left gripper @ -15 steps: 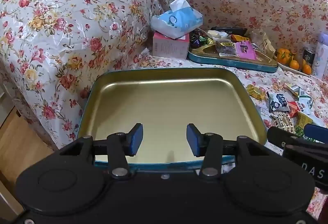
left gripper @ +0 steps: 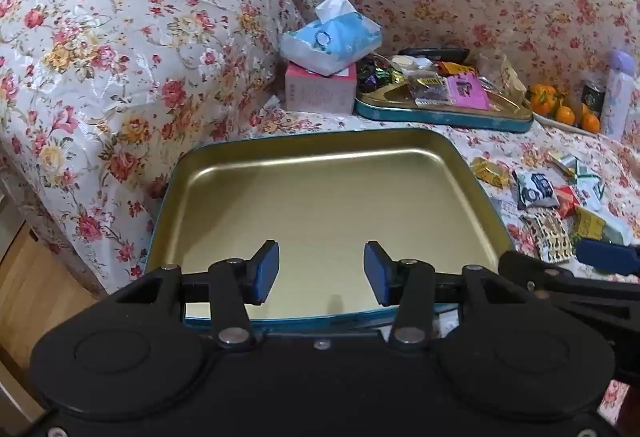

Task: Organize snacks

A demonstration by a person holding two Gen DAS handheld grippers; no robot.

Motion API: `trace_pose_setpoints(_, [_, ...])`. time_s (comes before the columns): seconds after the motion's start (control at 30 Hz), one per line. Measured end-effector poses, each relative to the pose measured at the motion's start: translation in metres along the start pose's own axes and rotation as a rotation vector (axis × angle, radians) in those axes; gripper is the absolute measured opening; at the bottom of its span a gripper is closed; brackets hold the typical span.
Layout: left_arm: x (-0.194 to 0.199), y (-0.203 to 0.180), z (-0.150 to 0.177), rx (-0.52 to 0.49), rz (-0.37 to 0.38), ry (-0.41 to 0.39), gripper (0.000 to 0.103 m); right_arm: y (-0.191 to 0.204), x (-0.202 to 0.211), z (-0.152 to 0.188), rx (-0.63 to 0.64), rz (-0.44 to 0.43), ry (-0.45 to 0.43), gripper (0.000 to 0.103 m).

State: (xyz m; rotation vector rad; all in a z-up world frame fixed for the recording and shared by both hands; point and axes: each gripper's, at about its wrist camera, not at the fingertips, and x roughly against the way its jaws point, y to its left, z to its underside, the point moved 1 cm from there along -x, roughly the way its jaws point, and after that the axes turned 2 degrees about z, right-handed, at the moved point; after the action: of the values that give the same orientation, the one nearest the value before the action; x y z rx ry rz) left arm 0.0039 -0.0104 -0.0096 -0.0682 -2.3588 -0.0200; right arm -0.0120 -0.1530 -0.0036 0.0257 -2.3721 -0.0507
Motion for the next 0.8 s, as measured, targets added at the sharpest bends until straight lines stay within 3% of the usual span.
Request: trace_pose_setpoints(0.8, [-0.0019,-0.0036,0.0,-0.035,-0.005,0.01,0.054,0.0032,-0.006,-0.001,-0.022,-0.004,0.033,0.078])
